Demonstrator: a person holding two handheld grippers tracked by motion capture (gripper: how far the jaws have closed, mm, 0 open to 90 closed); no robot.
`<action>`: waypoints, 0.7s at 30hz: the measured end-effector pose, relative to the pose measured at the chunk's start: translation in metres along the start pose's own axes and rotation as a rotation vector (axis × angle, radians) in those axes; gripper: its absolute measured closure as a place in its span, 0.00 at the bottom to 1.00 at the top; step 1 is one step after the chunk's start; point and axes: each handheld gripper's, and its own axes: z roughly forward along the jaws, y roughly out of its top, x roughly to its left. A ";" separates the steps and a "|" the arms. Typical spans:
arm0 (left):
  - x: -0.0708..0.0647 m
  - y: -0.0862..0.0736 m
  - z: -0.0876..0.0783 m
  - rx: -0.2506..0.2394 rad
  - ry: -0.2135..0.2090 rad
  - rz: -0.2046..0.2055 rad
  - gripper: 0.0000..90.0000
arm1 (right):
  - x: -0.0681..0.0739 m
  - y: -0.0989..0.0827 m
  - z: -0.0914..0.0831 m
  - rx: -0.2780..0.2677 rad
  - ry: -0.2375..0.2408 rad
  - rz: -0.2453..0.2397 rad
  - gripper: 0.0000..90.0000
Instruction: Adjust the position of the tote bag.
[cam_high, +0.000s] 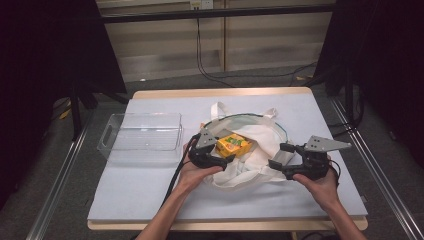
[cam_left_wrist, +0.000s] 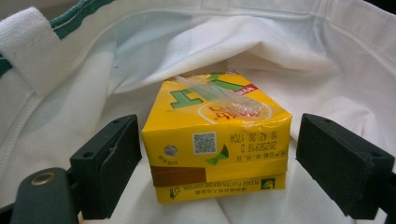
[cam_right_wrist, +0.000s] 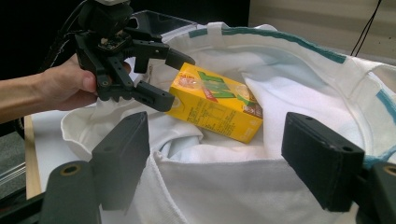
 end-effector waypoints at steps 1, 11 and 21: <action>0.000 0.000 0.001 0.002 -0.005 -0.003 0.16 | 0.000 0.000 0.000 0.003 -0.002 0.000 0.26; 0.003 0.004 0.002 0.047 -0.007 -0.028 0.30 | 0.000 0.000 0.000 0.002 0.000 -0.001 0.26; 0.009 0.009 -0.010 0.057 -0.041 -0.066 0.30 | 0.001 -0.001 0.000 -0.008 -0.001 0.006 0.26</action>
